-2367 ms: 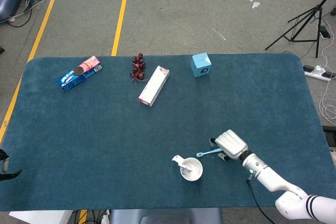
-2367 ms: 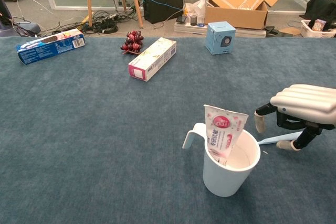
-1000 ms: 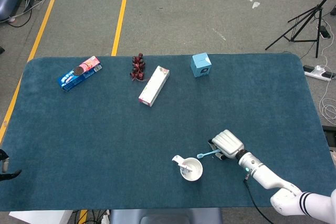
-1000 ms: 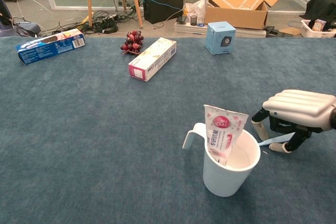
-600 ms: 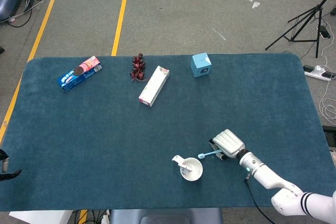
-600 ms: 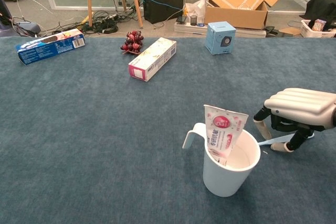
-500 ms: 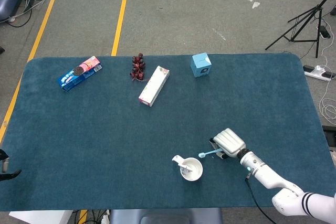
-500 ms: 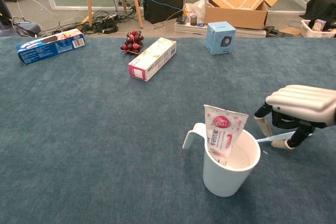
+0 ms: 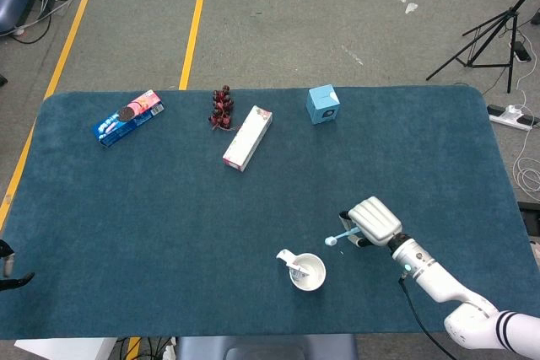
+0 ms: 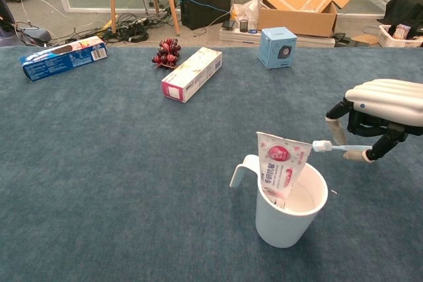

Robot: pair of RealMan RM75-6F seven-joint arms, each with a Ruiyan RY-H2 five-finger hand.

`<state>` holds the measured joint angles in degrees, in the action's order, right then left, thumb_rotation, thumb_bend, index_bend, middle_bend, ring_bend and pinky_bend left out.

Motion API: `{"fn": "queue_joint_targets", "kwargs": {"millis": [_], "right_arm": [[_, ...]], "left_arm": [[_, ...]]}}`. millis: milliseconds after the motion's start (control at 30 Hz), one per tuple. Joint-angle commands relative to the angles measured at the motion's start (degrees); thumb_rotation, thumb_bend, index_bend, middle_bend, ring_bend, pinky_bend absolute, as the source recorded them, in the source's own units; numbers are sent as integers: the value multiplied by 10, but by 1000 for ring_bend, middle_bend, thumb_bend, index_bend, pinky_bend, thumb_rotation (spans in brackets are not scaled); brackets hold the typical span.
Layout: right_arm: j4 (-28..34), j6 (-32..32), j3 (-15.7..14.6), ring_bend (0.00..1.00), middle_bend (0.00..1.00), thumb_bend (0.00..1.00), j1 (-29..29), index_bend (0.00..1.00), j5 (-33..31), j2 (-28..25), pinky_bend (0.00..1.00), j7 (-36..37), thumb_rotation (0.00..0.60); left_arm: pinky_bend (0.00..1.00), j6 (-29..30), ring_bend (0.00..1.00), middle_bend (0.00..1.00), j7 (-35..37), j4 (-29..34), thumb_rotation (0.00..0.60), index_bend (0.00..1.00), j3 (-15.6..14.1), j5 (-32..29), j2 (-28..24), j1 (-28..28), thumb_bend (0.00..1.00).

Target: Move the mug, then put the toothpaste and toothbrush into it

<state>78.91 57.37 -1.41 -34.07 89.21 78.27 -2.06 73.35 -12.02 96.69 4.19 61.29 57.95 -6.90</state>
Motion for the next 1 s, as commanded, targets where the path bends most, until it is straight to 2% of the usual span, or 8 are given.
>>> {"fn": "queue_joint_targets", "kwargs": {"millis": [33, 233, 533, 733, 1000], "right_arm": [[9, 10, 3, 1000, 1000, 213, 3, 619, 4, -9, 1000, 7, 600], [29, 34, 9, 1000, 1000, 213, 7, 619, 14, -27, 1000, 23, 600], [102, 102, 16, 1000, 1000, 212, 14, 619, 65, -88, 1000, 85, 600], [138, 138, 7, 1000, 1000, 212, 13, 624, 114, -123, 1000, 158, 600], [129, 166, -8, 1000, 1000, 213, -5, 629, 170, -129, 1000, 281, 600]], "left_arm": [[555, 0, 426, 478, 0, 0, 600, 883, 0, 0, 0, 0, 0], [555, -1, 426, 478, -1, 0, 600, 883, 0, -1, 0, 0, 0], [555, -1, 426, 478, 1, -1, 600, 883, 0, -2, 0, 0, 0], [555, -2, 426, 478, 0, -1, 600, 883, 0, -2, 0, -1, 0], [556, -2, 426, 478, 1, -1, 600, 883, 0, -3, 0, 0, 0]]}}
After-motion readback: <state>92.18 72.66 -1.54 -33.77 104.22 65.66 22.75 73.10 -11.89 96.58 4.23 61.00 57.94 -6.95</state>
